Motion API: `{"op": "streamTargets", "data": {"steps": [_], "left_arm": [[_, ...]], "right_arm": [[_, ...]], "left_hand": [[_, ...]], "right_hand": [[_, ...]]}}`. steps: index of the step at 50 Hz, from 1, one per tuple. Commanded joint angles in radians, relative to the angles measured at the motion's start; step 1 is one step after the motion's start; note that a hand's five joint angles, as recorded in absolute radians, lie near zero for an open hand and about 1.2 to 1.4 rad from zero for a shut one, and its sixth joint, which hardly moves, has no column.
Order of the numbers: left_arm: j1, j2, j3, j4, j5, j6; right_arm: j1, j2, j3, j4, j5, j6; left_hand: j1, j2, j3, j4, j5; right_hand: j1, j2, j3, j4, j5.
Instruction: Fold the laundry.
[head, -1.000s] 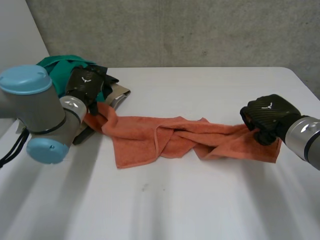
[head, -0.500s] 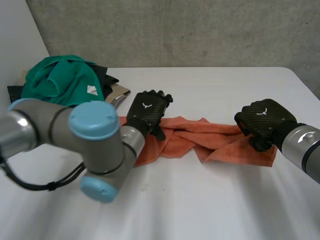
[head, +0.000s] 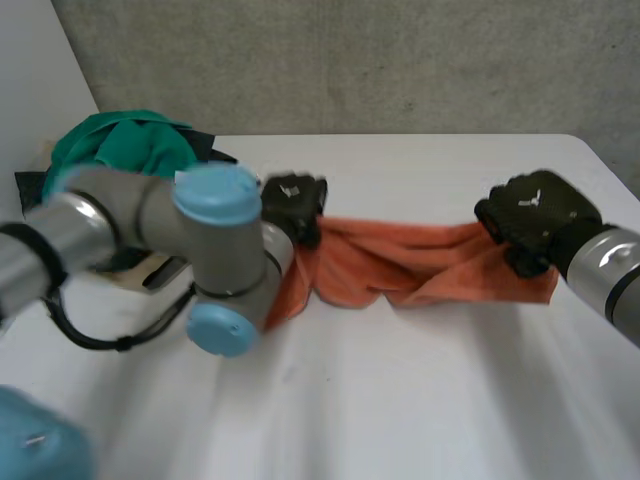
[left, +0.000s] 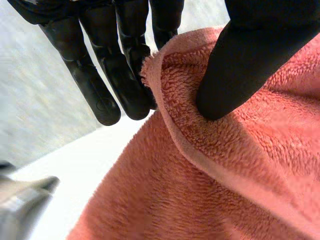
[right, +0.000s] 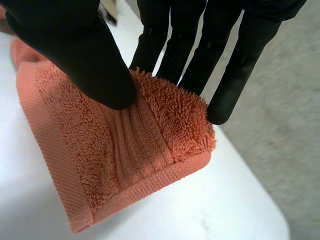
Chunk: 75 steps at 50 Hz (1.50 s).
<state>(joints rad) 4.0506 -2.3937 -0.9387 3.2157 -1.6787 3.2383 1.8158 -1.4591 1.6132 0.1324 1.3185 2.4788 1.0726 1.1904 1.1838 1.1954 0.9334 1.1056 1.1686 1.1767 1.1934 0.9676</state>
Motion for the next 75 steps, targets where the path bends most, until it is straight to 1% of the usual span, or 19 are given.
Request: {"op": "streamTargets", "data": {"steps": [1,6,11,16,21,26,30,31,35,38,44,53,60,61,63,64,67,70,75], "left_arm": [[0.027,0.363,-0.191,-0.011,-0.010,0.020],[0.054,0.524,-0.287,-0.083,0.048,0.103],[0.109,0.547,-0.342,-0.190,0.117,0.187],[0.129,0.429,-0.335,-0.240,0.125,0.228],[0.172,0.288,-0.238,-0.240,0.128,0.248],[0.186,0.162,-0.019,-0.209,0.132,0.287],[0.183,0.104,0.211,-0.073,0.134,0.316],[0.185,0.100,0.277,0.025,0.137,0.321],[0.183,0.103,0.356,0.255,0.151,0.318],[0.172,0.119,0.344,0.300,0.172,0.316],[0.171,0.205,0.151,0.268,0.189,0.317],[0.160,0.312,-0.300,0.242,0.191,0.328],[0.102,0.295,-0.497,0.220,0.188,0.422],[0.090,0.285,-0.520,0.219,0.182,0.457],[0.077,0.275,-0.532,0.220,0.178,0.489],[0.067,0.269,-0.534,0.220,0.177,0.508],[0.064,0.272,-0.534,0.220,0.177,0.520],[0.064,0.288,-0.531,0.220,0.177,0.517],[0.064,0.329,-0.531,0.220,0.177,0.517]], "right_arm": [[-0.016,-0.001,-0.189,0.136,0.024,-0.150],[-0.032,-0.012,-0.295,0.294,0.047,-0.276],[-0.024,0.002,-0.302,0.343,0.050,-0.368],[0.036,0.115,-0.280,0.329,0.053,-0.388],[0.065,0.216,-0.285,0.244,0.103,-0.385],[0.082,0.284,-0.332,0.023,0.195,-0.388],[0.096,0.329,-0.467,-0.253,0.274,-0.385],[0.100,0.332,-0.511,-0.381,0.294,-0.380],[0.102,0.319,-0.530,-0.709,0.289,-0.371],[0.105,0.309,-0.500,-0.803,0.269,-0.373],[0.105,0.295,-0.363,-0.729,0.194,-0.362],[0.089,0.264,-0.077,-0.529,0.182,-0.354],[0.057,0.273,0.079,-0.412,0.090,-0.362],[0.047,0.273,0.085,-0.410,0.081,-0.359],[0.027,0.275,0.094,-0.408,0.067,-0.348],[0.019,0.273,0.099,-0.410,0.062,-0.336],[0.013,0.270,0.105,-0.407,0.064,-0.275],[0.007,0.249,0.109,-0.390,0.062,-0.195],[-0.024,0.105,0.102,-0.278,0.018,0.062]], "left_hand": [[0.324,0.206,0.213,0.201,0.288],[0.324,0.206,0.213,0.201,0.288],[0.324,0.206,0.213,0.201,0.288],[0.324,0.206,0.213,0.201,0.288],[0.324,0.206,0.213,0.201,0.288],[0.324,0.206,0.213,0.201,0.288],[0.324,0.206,0.213,0.201,0.288],[0.324,0.206,0.213,0.201,0.288],[0.324,0.206,0.213,0.201,0.288],[0.324,0.206,0.213,0.201,0.288],[0.324,0.206,0.213,0.201,0.288],[0.324,0.206,0.213,0.201,0.288],[0.324,0.206,0.213,0.201,0.288],[0.324,0.206,0.213,0.201,0.288],[0.324,0.206,0.213,0.201,0.288],[0.324,0.206,0.213,0.201,0.288],[0.324,0.206,0.213,0.201,0.288],[0.324,0.206,0.213,0.201,0.288],[0.324,0.206,0.213,0.201,0.288]], "right_hand": [[0.291,0.228,0.220,0.203,0.254],[0.291,0.228,0.220,0.203,0.254],[0.291,0.228,0.220,0.203,0.254],[0.291,0.228,0.220,0.203,0.254],[0.291,0.228,0.220,0.203,0.254],[0.291,0.228,0.220,0.203,0.254],[0.291,0.228,0.220,0.203,0.254],[0.291,0.228,0.220,0.203,0.254],[0.291,0.228,0.220,0.203,0.254],[0.291,0.228,0.220,0.203,0.254],[0.291,0.228,0.220,0.203,0.254],[0.291,0.228,0.220,0.203,0.254],[0.291,0.228,0.220,0.203,0.254],[0.245,0.182,0.174,0.157,0.209],[0.005,-0.058,-0.066,-0.083,-0.031],[-0.269,-0.332,-0.340,-0.357,-0.306],[-0.655,-0.718,-0.727,-0.743,-0.692],[-0.662,-0.725,-0.734,-0.750,-0.699],[-0.627,-0.690,-0.698,-0.715,-0.664]]}}
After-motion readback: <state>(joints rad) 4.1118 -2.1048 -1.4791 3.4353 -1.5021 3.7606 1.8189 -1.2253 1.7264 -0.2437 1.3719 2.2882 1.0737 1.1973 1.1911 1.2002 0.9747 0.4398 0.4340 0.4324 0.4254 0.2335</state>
